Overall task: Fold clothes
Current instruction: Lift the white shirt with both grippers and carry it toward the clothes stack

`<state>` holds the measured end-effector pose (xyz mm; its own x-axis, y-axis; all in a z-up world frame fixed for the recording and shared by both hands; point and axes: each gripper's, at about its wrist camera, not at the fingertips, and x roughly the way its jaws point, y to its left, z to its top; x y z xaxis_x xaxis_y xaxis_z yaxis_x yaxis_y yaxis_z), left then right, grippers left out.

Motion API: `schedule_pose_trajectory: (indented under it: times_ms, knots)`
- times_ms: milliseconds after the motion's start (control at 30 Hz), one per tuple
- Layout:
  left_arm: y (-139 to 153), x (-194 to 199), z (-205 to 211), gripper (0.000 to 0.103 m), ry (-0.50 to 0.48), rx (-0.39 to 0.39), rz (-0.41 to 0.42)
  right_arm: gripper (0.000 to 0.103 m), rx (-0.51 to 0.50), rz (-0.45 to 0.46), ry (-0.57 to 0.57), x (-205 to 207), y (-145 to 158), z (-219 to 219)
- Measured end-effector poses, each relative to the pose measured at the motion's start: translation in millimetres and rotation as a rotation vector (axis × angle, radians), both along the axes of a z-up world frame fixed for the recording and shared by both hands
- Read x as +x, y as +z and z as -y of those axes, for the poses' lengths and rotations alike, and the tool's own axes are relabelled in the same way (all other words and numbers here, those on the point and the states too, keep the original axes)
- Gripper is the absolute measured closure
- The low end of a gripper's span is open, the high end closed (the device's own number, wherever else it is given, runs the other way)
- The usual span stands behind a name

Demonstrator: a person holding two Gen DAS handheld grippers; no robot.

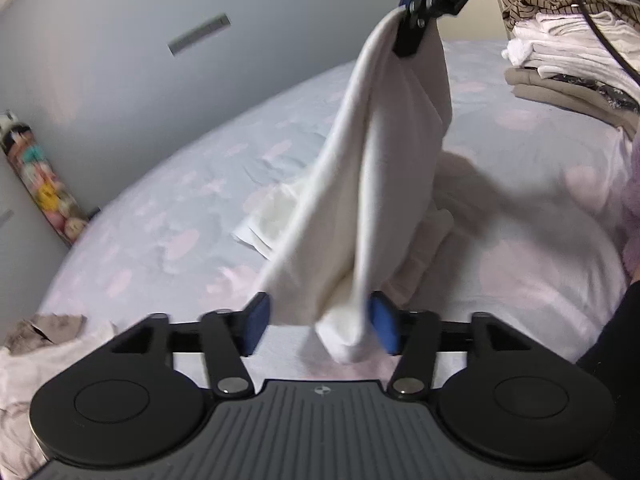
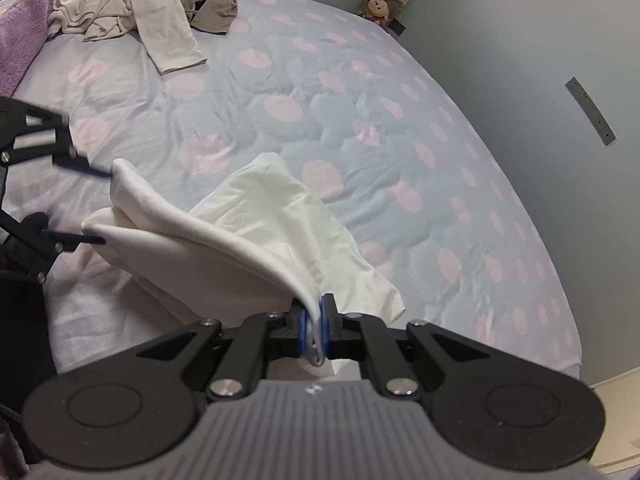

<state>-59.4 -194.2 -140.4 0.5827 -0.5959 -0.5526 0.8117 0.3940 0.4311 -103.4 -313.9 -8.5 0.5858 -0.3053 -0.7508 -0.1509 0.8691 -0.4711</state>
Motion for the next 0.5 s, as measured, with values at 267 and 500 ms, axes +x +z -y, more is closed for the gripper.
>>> schedule_pose_trajectory:
  times_ms: [267,500]
  knots:
    - [-16,-10,17,0.034,-0.108,0.129,0.149,0.095,-0.002,-0.025,0.014,-13,-6,-3]
    - [-21,3,30,0.051,-0.127,0.186,0.094,0.095,0.025,-0.015,-0.007,-17,-7,1]
